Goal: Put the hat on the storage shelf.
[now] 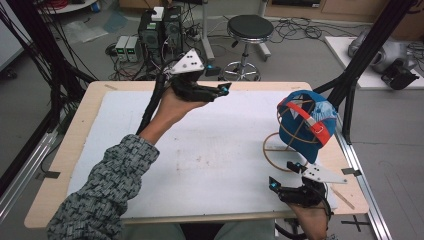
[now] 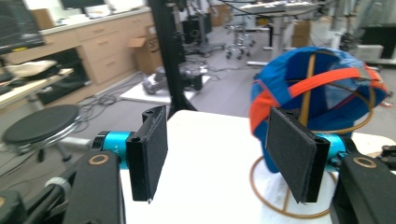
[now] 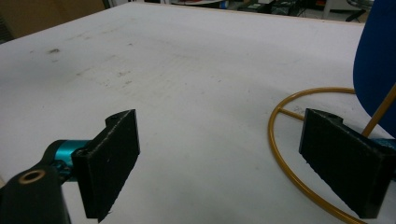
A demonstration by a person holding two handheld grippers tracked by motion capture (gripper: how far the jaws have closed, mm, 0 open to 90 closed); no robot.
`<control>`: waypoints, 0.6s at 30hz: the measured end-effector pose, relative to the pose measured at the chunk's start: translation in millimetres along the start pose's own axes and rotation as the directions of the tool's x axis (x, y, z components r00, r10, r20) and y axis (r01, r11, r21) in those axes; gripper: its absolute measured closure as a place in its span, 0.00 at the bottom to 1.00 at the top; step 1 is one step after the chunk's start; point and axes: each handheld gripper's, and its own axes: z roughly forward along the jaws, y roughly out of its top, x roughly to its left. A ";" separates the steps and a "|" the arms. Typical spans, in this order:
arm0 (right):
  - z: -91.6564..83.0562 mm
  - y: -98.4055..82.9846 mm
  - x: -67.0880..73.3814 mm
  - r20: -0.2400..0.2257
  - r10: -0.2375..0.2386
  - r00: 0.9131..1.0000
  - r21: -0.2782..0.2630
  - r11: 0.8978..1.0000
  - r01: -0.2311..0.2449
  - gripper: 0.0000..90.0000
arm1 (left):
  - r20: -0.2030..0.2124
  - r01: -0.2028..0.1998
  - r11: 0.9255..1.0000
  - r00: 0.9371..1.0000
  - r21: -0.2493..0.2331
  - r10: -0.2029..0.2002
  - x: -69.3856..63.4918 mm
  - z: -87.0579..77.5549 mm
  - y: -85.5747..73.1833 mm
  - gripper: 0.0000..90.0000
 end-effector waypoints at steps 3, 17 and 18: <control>1.1 0.5 -0.1 -0.001 -0.003 1.000 -0.005 1.000 0.003 0.13 | -0.045 0.017 1.000 0.999 -0.005 -0.018 6.8 -16.5 -8.6 0.40; 3.3 1.9 0.9 -0.009 -0.013 1.000 -0.002 1.000 0.013 0.13 | -0.288 0.090 0.995 0.953 -0.034 -0.096 20.3 -112.0 -70.3 0.34; 3.6 1.9 1.2 -0.011 -0.011 1.000 -0.001 1.000 0.011 0.13 | -0.303 0.099 0.995 0.947 -0.033 -0.104 20.9 -119.4 -75.6 0.34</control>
